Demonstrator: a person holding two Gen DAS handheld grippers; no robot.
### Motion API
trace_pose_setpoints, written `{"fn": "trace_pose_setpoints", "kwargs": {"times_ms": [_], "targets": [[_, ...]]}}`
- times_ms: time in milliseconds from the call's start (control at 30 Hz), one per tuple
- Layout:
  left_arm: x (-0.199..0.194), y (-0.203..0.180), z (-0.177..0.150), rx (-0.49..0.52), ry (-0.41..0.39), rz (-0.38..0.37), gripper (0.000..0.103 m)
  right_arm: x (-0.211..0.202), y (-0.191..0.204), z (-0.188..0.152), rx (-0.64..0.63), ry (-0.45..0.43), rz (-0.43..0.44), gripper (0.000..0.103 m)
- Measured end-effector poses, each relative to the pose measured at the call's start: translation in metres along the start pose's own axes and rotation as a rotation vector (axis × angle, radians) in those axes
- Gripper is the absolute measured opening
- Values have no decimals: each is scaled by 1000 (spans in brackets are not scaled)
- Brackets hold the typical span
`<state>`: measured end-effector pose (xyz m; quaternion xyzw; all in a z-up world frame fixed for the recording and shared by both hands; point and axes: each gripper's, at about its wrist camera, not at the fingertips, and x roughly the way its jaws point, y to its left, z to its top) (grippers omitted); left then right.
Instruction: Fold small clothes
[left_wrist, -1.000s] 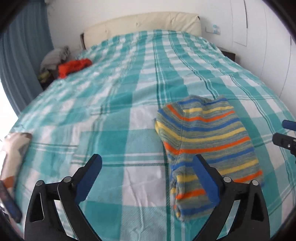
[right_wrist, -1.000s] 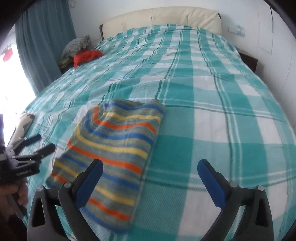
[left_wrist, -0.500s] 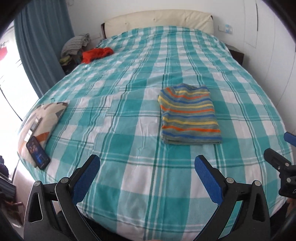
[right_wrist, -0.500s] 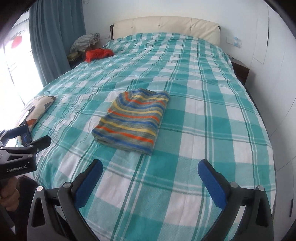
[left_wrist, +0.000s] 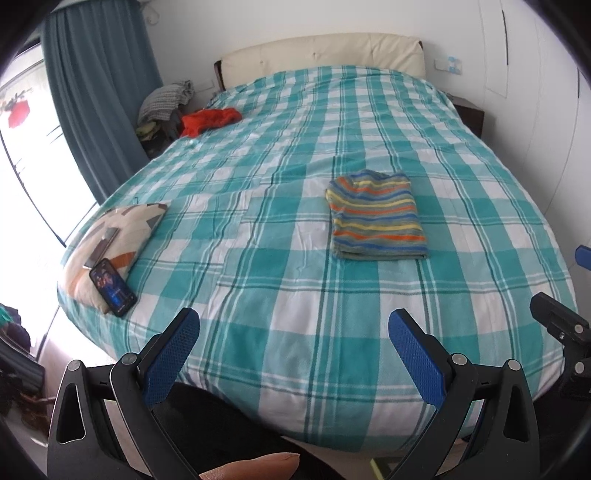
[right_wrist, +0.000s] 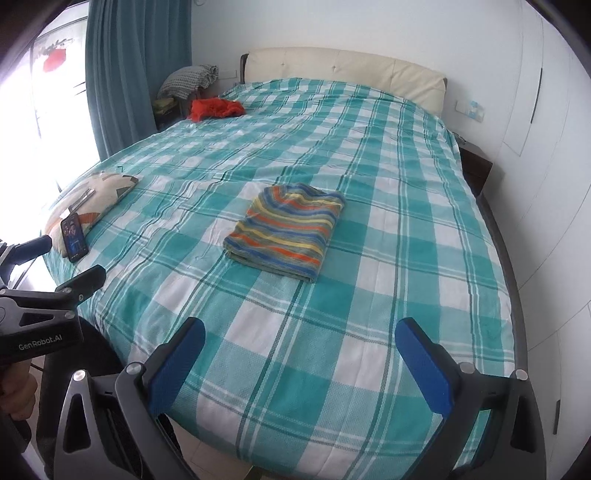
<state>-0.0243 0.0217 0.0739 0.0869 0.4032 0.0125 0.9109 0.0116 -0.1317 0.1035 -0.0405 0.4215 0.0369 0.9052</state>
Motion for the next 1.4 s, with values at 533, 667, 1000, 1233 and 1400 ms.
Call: {"fn": "trace_pose_setpoints", "kwargs": {"times_ms": [533, 667, 1000, 1233, 1400], "targets": [[-3, -8, -12, -7, 33, 5, 103, -26, 16, -16, -25, 27, 21, 102], [-2, -10, -11, -3, 35, -1, 103, -26, 17, -15, -37, 37, 16, 102], [-2, -13, -8, -8, 32, -21, 103, -25, 14, -12, -21, 37, -4, 102], [-5, -13, -6, -23, 23, -32, 103, -24, 10, -14, -11, 41, -6, 102], [-7, -13, -4, -22, 9, -13, 102, -24, 7, -12, -2, 34, -10, 102]]}}
